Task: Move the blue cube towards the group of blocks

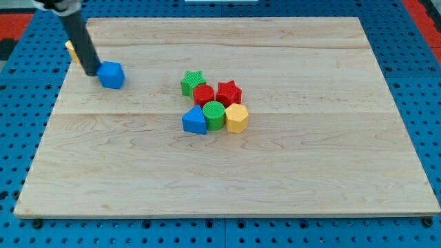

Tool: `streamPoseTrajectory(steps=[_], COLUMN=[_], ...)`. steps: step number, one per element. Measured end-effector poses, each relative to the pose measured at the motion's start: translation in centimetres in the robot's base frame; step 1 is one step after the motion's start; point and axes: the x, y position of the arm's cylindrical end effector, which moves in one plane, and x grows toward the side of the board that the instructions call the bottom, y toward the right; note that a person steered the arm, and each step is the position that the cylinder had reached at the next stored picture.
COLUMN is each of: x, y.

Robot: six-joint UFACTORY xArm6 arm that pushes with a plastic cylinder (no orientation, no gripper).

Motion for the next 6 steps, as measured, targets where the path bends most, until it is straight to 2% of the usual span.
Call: streamPoseTrajectory(steps=[1,2,4,5,6], x=[0.2,0.2,5.4,6.0,4.9], y=[4.2,5.2,8.7,11.2,10.5])
